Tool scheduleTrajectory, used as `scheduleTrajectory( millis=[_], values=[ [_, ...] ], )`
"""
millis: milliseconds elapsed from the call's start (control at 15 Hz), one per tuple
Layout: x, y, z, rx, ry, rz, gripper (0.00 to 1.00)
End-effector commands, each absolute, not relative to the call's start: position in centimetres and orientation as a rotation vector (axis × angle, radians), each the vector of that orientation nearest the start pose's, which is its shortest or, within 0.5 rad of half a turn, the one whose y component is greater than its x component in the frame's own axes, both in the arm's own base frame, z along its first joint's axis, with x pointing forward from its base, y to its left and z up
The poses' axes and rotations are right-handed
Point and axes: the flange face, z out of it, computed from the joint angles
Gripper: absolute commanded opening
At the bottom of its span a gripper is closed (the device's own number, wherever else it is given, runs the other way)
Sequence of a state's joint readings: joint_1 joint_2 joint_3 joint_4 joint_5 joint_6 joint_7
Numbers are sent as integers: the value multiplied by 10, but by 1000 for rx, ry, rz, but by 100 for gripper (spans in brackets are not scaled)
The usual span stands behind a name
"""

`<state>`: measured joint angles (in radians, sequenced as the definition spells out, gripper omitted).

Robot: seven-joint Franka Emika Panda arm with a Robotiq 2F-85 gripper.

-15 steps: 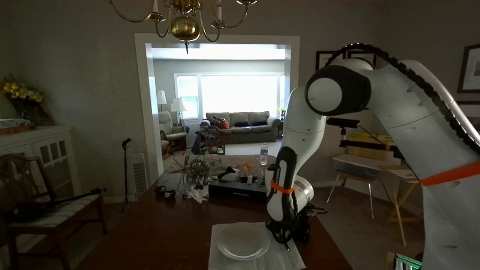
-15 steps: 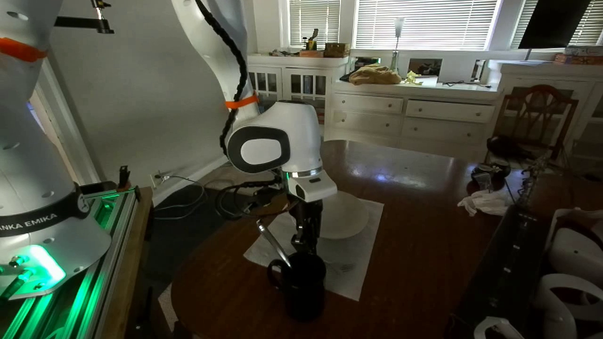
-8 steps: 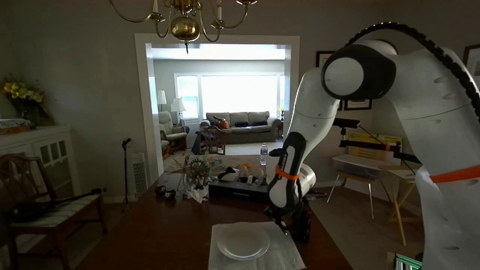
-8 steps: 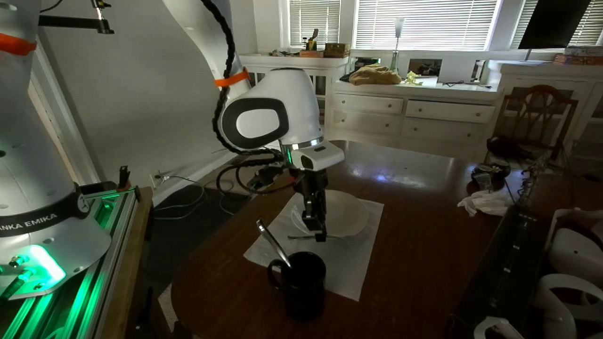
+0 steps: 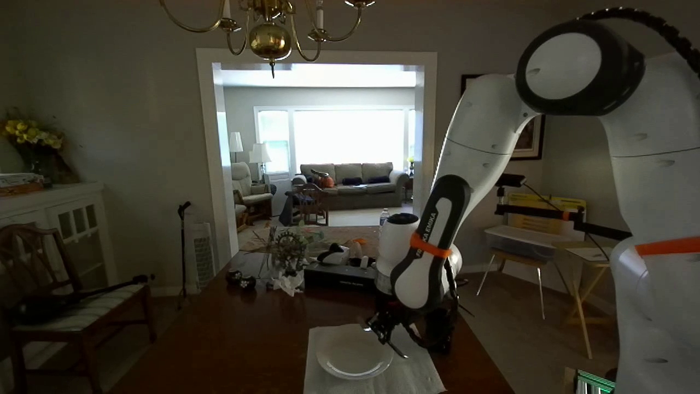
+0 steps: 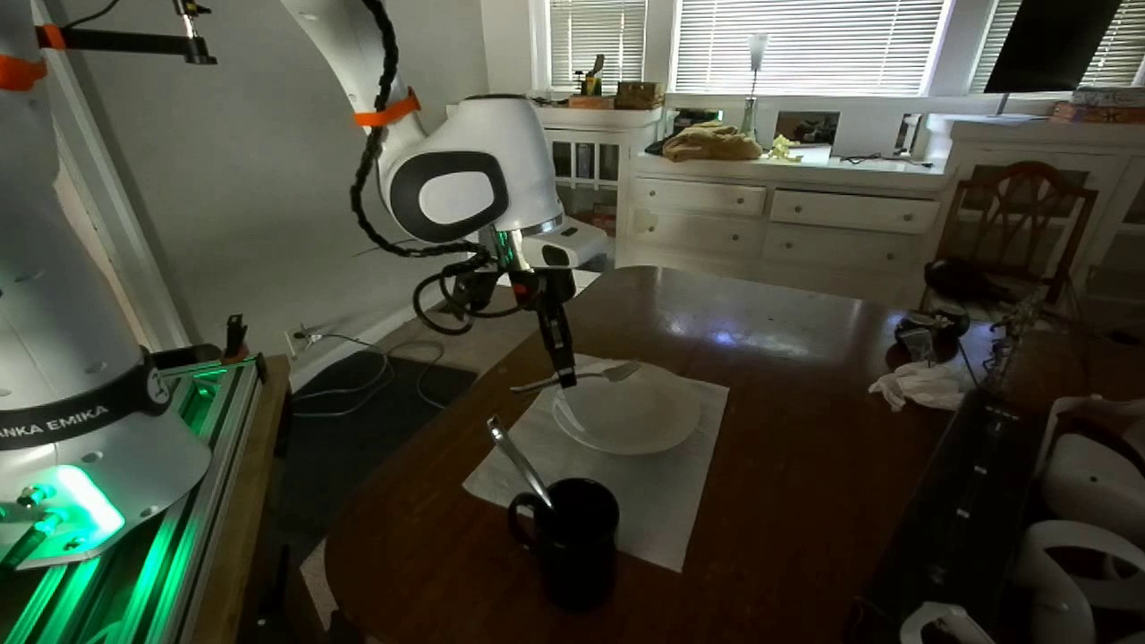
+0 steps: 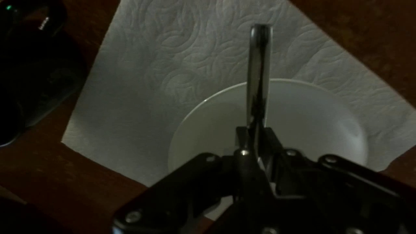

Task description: Pick up the fork from the table and put it on the plate

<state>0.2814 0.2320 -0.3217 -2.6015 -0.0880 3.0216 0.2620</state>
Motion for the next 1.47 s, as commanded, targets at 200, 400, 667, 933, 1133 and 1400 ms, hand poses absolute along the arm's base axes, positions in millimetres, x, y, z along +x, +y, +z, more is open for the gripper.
scheduleTrajectory(
  millis=[200,400,667,933,1133,1400],
  values=[
    [438,-29,197,-3182,147,-269,3],
    [437,-52,196,-3201,175,-267,3],
    [429,-74,186,-3235,133,-184,3],
    [427,-84,176,-3256,92,-102,3],
    [427,-86,170,-3273,64,-71,3],
    [437,-84,167,-3296,21,-61,3]
  ],
)
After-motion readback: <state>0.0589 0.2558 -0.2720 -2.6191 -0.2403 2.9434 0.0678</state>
